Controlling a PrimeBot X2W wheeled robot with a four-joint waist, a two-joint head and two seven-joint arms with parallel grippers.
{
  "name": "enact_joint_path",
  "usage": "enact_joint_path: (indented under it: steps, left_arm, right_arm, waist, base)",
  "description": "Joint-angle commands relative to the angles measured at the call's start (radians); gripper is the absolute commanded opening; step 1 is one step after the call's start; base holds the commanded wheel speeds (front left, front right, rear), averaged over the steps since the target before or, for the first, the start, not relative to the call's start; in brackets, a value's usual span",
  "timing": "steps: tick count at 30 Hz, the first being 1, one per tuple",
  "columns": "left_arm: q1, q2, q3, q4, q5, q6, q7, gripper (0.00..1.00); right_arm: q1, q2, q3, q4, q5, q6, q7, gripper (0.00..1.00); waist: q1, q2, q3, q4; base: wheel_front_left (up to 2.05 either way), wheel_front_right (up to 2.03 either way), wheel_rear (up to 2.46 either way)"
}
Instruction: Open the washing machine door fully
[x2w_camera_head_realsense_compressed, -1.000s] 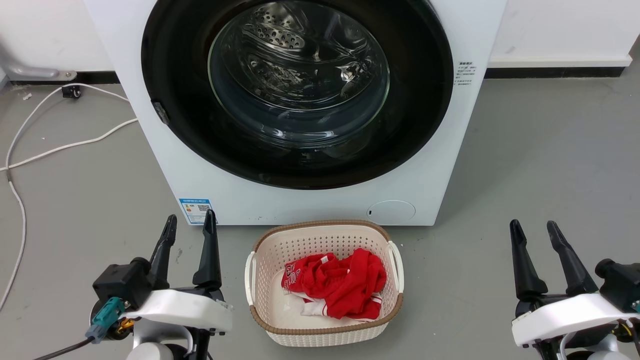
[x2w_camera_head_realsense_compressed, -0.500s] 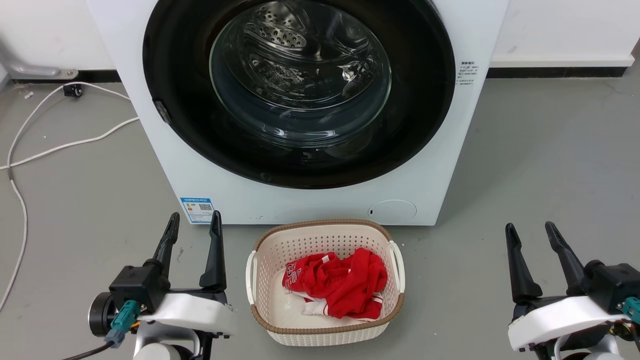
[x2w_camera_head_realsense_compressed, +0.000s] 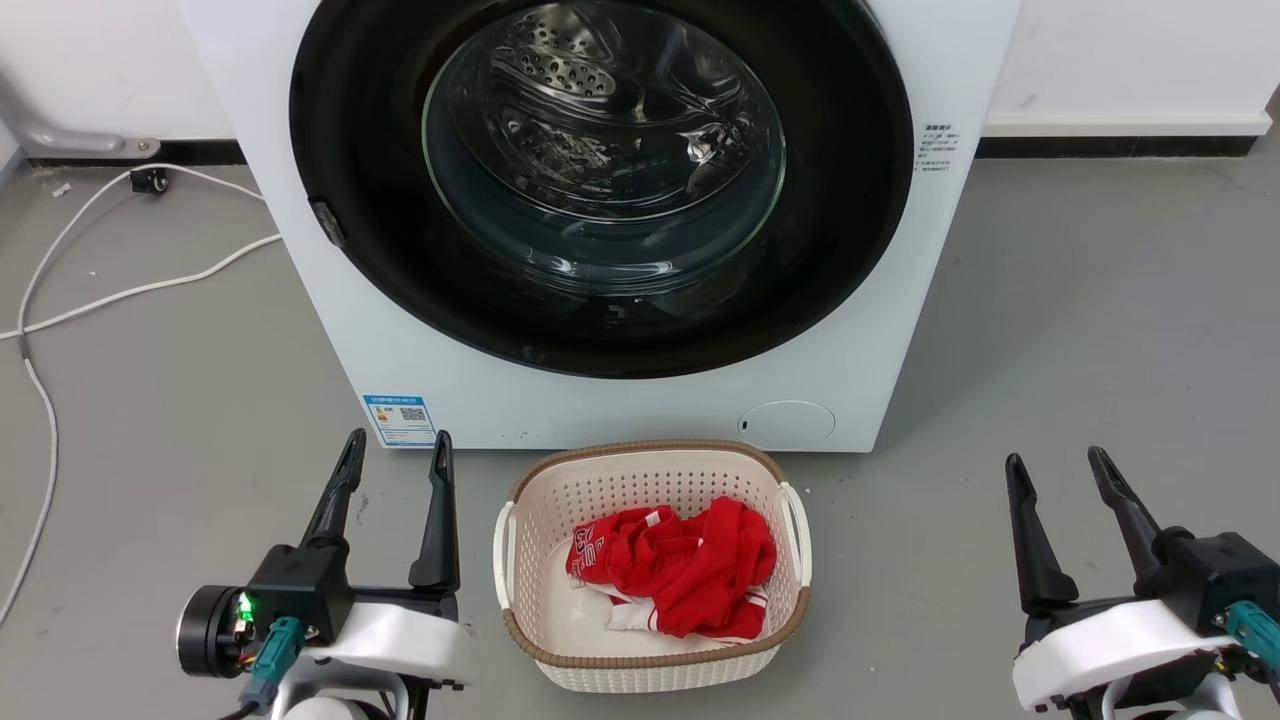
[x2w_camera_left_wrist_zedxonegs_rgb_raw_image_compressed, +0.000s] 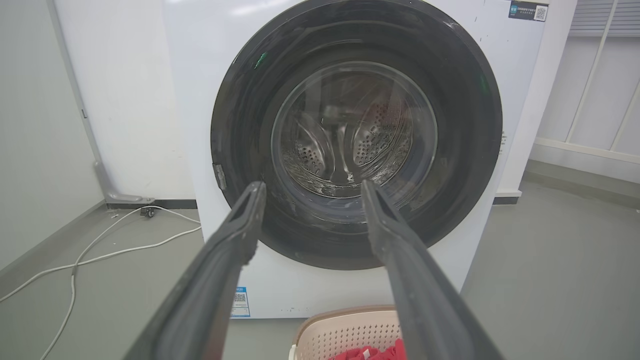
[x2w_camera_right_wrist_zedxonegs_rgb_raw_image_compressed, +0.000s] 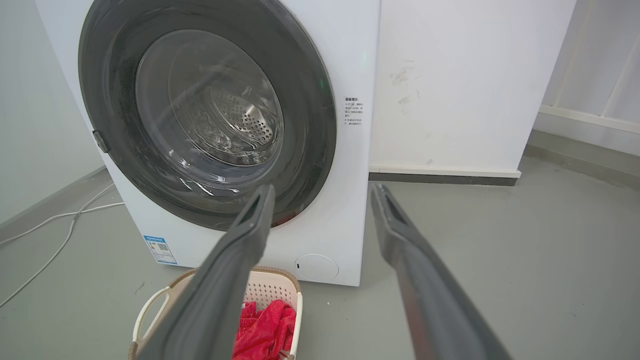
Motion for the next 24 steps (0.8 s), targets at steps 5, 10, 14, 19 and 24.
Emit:
enact_joint_path:
  steps: [5,10,14,19,24]
  left_arm:
    - [0.007,-0.001,-0.001,0.0,0.044,0.001,-0.016,1.0]
    - [0.011,-0.006,0.005,0.008,0.069,-0.004,-0.025,1.0]
    - [0.013,-0.011,0.009,0.013,0.089,-0.011,-0.032,1.0]
    - [0.013,-0.02,0.019,0.024,0.083,-0.017,-0.033,1.0]
    - [0.013,-0.026,0.027,0.034,0.079,-0.023,-0.033,1.0]
  right_arm:
    - [0.002,0.004,-0.003,-0.002,-0.034,0.0,-0.012,1.0]
    - [0.001,0.005,-0.001,0.004,-0.051,0.0,-0.025,1.0]
    - [0.003,0.005,0.0,0.007,-0.063,0.0,-0.037,1.0]
    - [0.001,0.005,0.002,0.018,-0.042,0.0,-0.038,1.0]
    - [-0.003,0.005,0.003,0.027,-0.027,0.0,-0.039,1.0]
  waist:
    - [0.0,0.0,0.0,-0.001]
    - [0.0,0.0,-0.002,-0.002]
    - [0.0,0.0,-0.002,-0.002]
    - [0.0,0.0,-0.002,-0.001]
    - [0.0,0.0,0.0,0.0]
  base:
    - [0.0,0.0,0.0]
    - [0.0,0.0,0.0]
    - [0.0,0.0,0.0]
    - [0.0,0.0,0.0]
    - [0.0,0.0,0.0]
